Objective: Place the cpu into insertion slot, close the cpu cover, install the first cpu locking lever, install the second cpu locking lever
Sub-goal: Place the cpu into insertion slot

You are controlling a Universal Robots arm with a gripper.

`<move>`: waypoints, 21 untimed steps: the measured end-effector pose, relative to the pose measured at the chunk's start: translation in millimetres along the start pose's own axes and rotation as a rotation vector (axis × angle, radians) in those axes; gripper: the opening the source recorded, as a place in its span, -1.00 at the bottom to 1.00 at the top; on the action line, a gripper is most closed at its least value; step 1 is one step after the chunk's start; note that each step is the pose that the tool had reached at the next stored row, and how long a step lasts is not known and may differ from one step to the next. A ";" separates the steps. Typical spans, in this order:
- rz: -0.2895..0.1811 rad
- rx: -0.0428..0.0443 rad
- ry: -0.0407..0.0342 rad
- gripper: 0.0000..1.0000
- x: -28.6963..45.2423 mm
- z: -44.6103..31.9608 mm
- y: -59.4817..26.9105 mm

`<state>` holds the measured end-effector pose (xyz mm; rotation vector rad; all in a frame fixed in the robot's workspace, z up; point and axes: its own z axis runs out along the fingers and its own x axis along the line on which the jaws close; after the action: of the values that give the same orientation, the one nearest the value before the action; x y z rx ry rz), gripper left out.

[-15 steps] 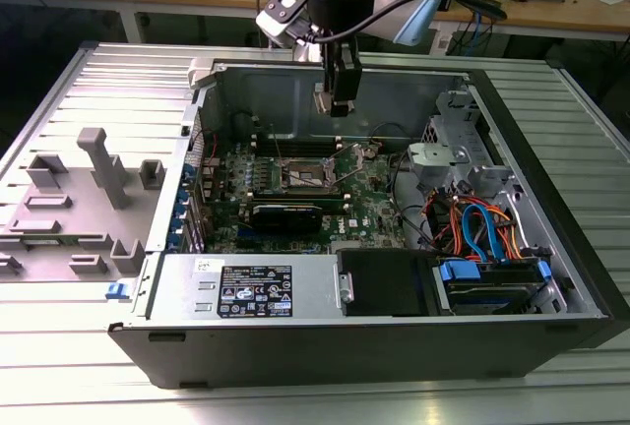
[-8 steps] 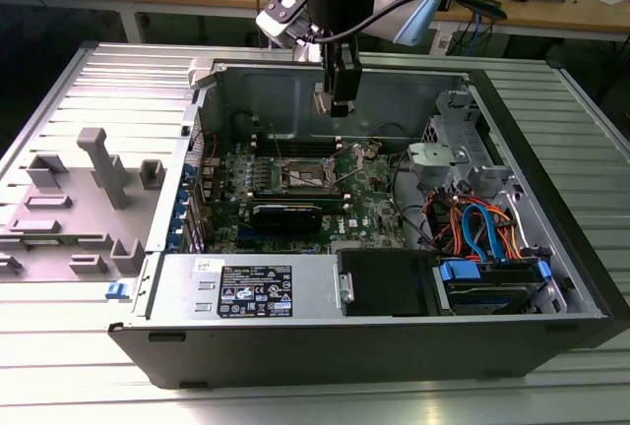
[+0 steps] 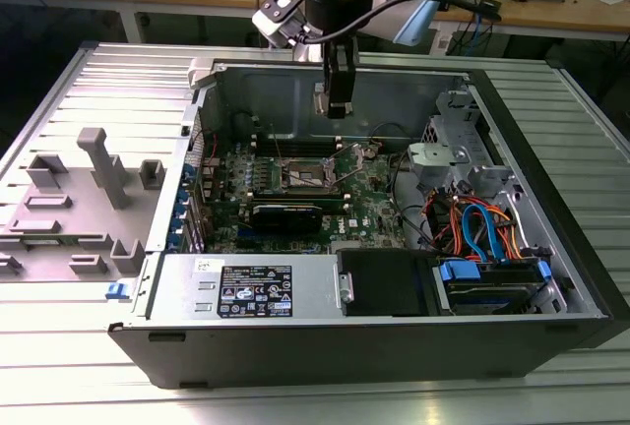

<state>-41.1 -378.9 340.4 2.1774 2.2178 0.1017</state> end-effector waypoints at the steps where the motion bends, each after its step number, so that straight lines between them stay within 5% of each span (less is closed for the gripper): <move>1: 0.000 0.0001 -0.0001 0.08 0.0 0.6 -0.2; 21: 0.000 0.0001 -0.0001 0.08 -0.2 9.5 -0.8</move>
<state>-41.3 -378.9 330.9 2.1773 2.2179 0.1014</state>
